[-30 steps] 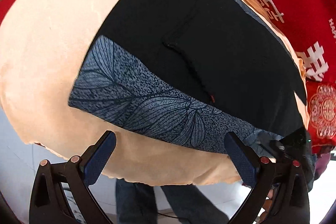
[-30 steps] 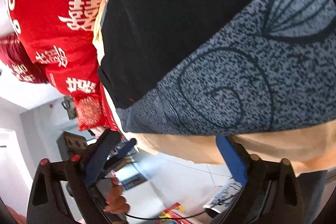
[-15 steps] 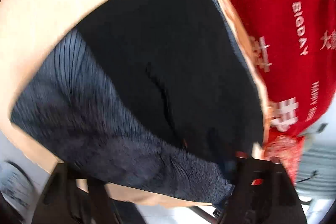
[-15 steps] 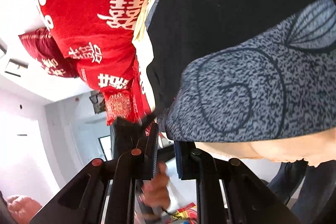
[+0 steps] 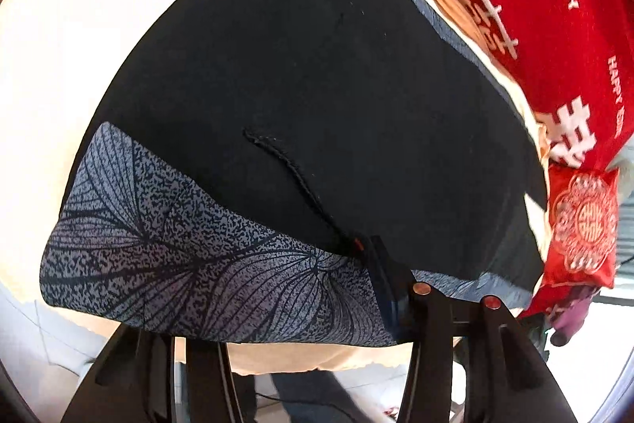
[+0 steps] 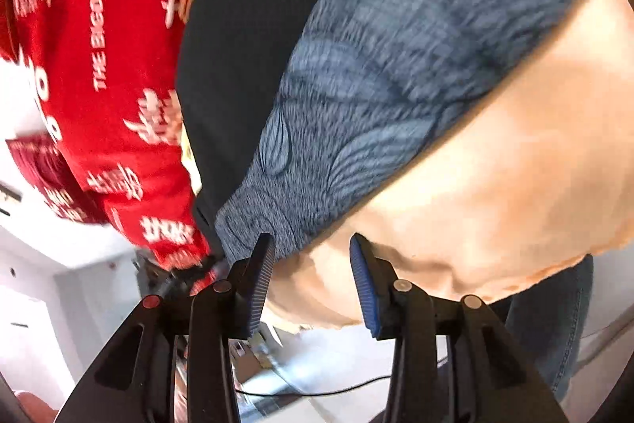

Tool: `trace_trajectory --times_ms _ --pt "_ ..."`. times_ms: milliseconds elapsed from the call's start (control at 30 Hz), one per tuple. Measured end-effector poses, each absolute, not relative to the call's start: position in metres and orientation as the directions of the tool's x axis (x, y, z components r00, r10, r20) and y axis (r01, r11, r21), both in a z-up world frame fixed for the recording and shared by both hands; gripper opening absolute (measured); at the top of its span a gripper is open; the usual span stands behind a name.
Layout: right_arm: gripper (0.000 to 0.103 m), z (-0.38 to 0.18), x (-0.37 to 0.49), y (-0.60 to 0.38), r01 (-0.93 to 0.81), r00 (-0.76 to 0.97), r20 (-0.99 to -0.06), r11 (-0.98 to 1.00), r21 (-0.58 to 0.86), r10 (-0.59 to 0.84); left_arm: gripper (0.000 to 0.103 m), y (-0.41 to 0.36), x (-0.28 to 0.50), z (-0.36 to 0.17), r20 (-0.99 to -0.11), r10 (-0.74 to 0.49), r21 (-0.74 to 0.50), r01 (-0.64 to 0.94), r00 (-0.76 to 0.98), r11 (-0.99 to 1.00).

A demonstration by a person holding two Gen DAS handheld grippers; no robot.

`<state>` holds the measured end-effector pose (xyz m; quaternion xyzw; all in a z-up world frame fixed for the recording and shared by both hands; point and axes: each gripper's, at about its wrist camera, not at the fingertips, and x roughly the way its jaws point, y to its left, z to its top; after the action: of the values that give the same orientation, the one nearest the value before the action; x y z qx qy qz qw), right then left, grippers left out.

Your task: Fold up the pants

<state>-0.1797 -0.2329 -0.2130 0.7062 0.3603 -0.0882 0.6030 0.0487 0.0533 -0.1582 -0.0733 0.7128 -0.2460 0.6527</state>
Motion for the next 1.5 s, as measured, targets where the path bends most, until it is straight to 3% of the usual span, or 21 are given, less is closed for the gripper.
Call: trace_trajectory --times_ms 200,233,267,300,333,567,767,800,867,933,1100,1167,1233,1367,1433,1467,1500 --pt "0.043 -0.203 -0.182 -0.242 0.585 0.794 -0.541 -0.108 0.804 0.278 0.050 0.046 0.050 -0.154 -0.907 -0.394 -0.419 0.241 -0.146 0.875" --pt "0.043 -0.202 -0.183 -0.244 0.593 0.790 -0.548 -0.116 0.797 0.275 0.040 0.044 0.050 -0.154 -0.912 -0.387 -0.409 0.244 -0.137 0.879" --pt "0.035 -0.201 -0.183 -0.245 0.605 0.783 -0.559 -0.125 0.786 0.273 0.033 0.042 0.050 -0.153 -0.920 -0.371 -0.391 0.249 -0.126 0.886" --pt "0.012 -0.199 -0.178 -0.247 0.633 0.762 -0.586 -0.129 0.763 0.276 0.027 0.043 0.051 -0.153 -0.925 -0.360 -0.380 0.247 -0.123 0.891" --pt "0.007 -0.197 -0.180 -0.252 0.654 0.745 -0.606 -0.122 0.747 0.278 0.026 0.047 0.052 -0.151 -0.920 -0.372 -0.391 0.230 -0.124 0.891" --pt "0.007 -0.117 -0.141 -0.290 0.644 0.661 -0.668 0.198 0.739 0.342 0.024 0.034 0.066 -0.100 -0.908 -0.416 -0.419 0.202 -0.061 0.885" --pt "0.007 -0.069 -0.080 -0.349 0.580 0.616 -0.673 0.342 0.739 0.410 0.024 -0.021 0.120 -0.050 -0.900 -0.430 -0.407 0.214 0.071 0.888" --pt "0.007 -0.066 -0.063 -0.362 0.569 0.604 -0.675 0.363 0.737 0.424 0.025 -0.031 0.131 -0.049 -0.902 -0.422 -0.396 0.216 0.089 0.892" --pt "0.007 -0.067 -0.024 -0.392 0.554 0.566 -0.689 0.410 0.724 0.452 0.037 -0.058 0.160 -0.054 -0.916 -0.373 -0.334 0.232 0.147 0.913" --pt "0.007 -0.075 0.014 -0.412 0.549 0.529 -0.705 0.442 0.709 0.473 0.066 -0.077 0.186 -0.068 -0.927 -0.292 -0.243 0.219 0.234 0.945" --pt "0.008 -0.140 0.102 -0.461 0.574 0.425 -0.743 0.480 0.663 0.517 0.069 -0.104 0.236 -0.137 -0.960 -0.162 -0.129 0.152 0.229 0.980" --pt "0.009 -0.176 0.123 -0.469 0.597 0.375 -0.767 0.497 0.630 0.521 0.079 -0.113 0.247 -0.162 -0.968 -0.087 -0.054 0.141 0.237 0.989" --pt "0.009 -0.203 0.132 -0.469 0.611 0.333 -0.783 0.513 0.603 0.525 0.084 -0.117 0.256 -0.168 -0.964 -0.030 0.006 0.133 0.264 0.991" --pt "0.010 -0.214 0.141 -0.476 0.629 0.364 -0.750 0.448 0.635 0.552 0.084 -0.104 0.267 -0.137 -0.956 -0.037 -0.007 0.103 0.290 0.995" --pt "0.026 -0.199 0.141 -0.472 0.592 0.367 -0.750 0.484 0.644 0.550 0.084 -0.097 0.265 -0.114 -0.944 -0.022 0.016 0.114 0.331 0.993" --pt "0.039 -0.187 0.140 -0.468 0.556 0.369 -0.753 0.519 0.649 0.545 0.084 -0.096 0.262 -0.105 -0.938 -0.010 0.036 0.127 0.346 0.991" --pt "0.043 -0.170 0.139 -0.464 0.517 0.382 -0.756 0.554 0.652 0.532 0.084 -0.097 0.258 -0.099 -0.934 -0.005 0.050 0.145 0.357 0.988"
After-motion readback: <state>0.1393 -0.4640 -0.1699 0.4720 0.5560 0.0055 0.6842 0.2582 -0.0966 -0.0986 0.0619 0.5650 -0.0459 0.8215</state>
